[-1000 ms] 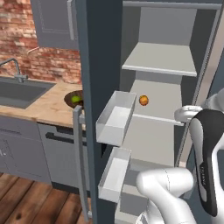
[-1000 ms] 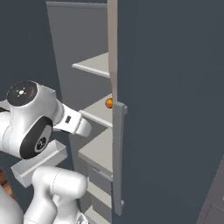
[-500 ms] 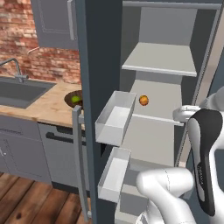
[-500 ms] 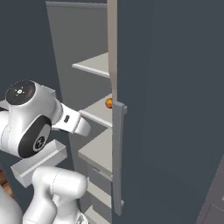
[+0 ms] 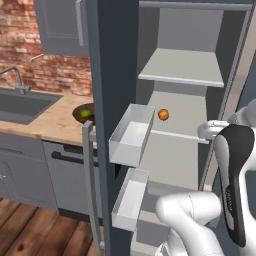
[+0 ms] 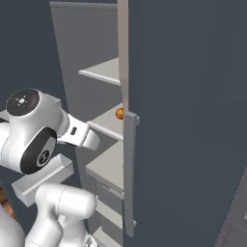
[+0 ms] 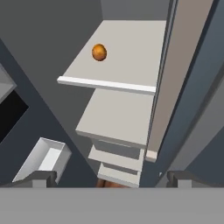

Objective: Take the sweet potato, peach, and lime from the freezer and place them in the bowl on the counter.

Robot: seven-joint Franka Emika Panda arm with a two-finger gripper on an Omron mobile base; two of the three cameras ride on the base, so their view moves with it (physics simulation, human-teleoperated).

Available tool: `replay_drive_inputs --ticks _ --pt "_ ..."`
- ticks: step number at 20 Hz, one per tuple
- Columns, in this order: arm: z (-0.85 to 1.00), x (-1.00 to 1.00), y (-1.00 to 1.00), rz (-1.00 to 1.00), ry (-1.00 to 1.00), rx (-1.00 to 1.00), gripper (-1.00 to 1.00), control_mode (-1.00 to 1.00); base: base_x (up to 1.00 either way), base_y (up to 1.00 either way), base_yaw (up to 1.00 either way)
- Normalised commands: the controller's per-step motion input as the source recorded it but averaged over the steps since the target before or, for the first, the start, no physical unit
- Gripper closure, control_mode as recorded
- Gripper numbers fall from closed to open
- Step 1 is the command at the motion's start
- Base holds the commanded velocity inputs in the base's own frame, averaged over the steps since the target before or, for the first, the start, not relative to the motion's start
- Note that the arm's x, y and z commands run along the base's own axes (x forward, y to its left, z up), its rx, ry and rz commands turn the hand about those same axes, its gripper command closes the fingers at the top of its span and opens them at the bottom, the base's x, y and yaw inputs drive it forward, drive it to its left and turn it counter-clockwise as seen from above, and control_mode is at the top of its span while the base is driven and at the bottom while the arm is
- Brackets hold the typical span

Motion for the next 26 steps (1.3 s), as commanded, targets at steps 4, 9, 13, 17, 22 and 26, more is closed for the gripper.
replay_drive_inputs --ticks 4,9,13,17,22,26 --pt "0.00 0.31 0.09 0.00 0.00 0.00 -1.00 -1.00 0.32 0.23 -0.02" --pt "0.00 0.49 0.02 0.10 -0.02 -0.04 -1.00 -1.00 0.00 0.00 0.00" --pt "0.00 0.11 0.09 0.18 -0.17 -0.24 -1.00 -1.00 0.00 0.00 0.00" --pt "0.00 0.14 0.01 0.22 -0.08 -0.30 -1.00 -1.00 0.00 0.00 0.00" --pt "0.00 0.24 0.00 0.24 -0.01 -0.21 -1.00 -1.00 0.00 0.00 0.00" --pt "0.00 0.33 0.00 0.24 0.02 0.00 -1.00 -1.00 0.00 0.00 0.00"
